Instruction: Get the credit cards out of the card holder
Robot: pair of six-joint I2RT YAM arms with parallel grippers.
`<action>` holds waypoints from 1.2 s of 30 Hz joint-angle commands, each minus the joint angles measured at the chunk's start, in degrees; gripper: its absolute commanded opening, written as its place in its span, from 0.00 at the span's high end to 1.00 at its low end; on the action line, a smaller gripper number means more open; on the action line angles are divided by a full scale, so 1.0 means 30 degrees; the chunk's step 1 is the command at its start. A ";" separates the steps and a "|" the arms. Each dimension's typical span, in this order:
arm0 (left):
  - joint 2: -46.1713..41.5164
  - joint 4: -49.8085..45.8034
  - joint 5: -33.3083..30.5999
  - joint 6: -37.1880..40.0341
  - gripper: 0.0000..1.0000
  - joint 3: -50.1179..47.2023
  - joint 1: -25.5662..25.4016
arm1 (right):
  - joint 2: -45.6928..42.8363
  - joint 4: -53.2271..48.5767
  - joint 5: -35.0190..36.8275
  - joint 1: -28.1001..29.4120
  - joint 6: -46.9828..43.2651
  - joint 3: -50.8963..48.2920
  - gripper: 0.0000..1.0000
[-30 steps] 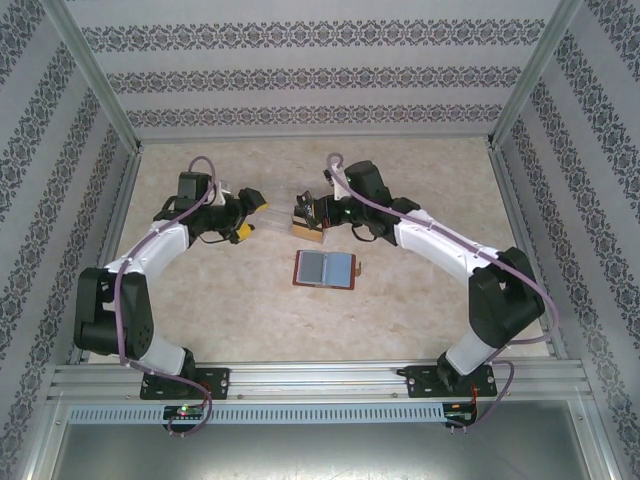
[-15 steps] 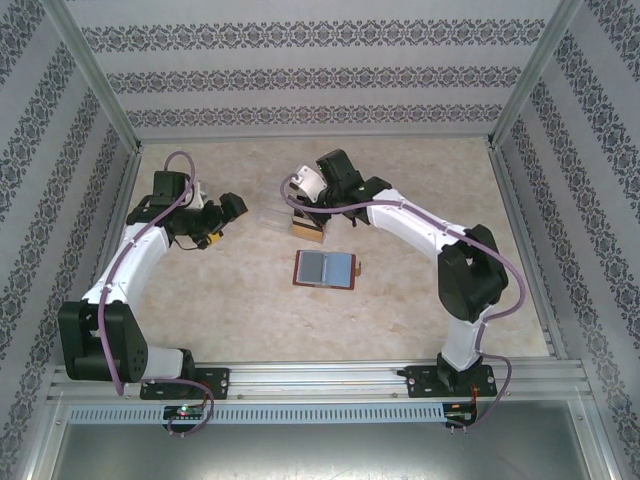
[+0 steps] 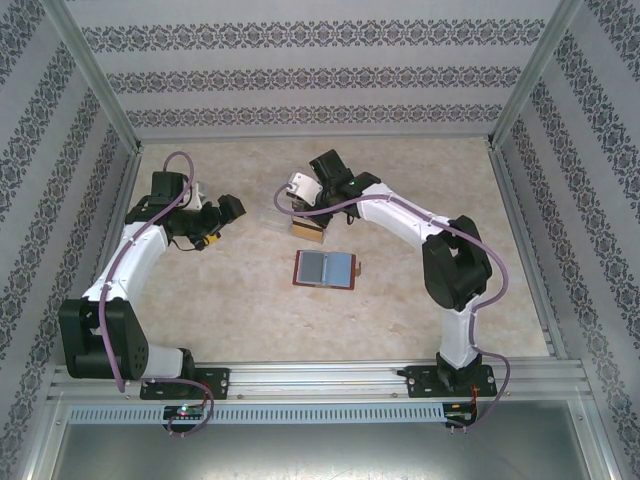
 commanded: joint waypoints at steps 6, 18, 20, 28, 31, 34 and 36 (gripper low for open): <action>0.0171 -0.0414 0.0419 0.0524 0.01 0.0101 0.0229 | 0.1004 -0.0683 0.0494 -0.0198 -0.1276 0.1124 1.00; 0.0305 -0.0209 0.0630 0.0473 0.01 -0.0064 0.0228 | 0.1772 -0.1011 0.1672 -0.0231 -0.1536 0.1538 0.93; 0.0294 -0.0207 0.0654 0.0495 0.00 -0.0058 0.0236 | 0.1894 -0.1166 0.1761 -0.0224 -0.1505 0.1695 0.90; 0.0327 -0.0179 0.0709 0.0513 0.01 -0.0065 0.0228 | 0.1474 -0.1638 0.2328 -0.0007 -0.0355 0.2310 0.65; 0.0351 -0.0180 0.0709 0.0524 0.00 -0.0066 0.0243 | 0.0441 -0.1555 0.2077 0.0052 0.1007 0.2207 0.57; 0.0308 -0.0125 0.0654 0.0329 0.01 -0.0133 0.0228 | -0.1000 -0.1251 0.2591 0.0052 0.3751 0.1593 0.44; 0.0312 -0.0084 0.0676 0.0152 0.00 -0.0128 0.0228 | -0.2003 -0.1220 0.3242 0.0074 0.5955 0.0982 0.38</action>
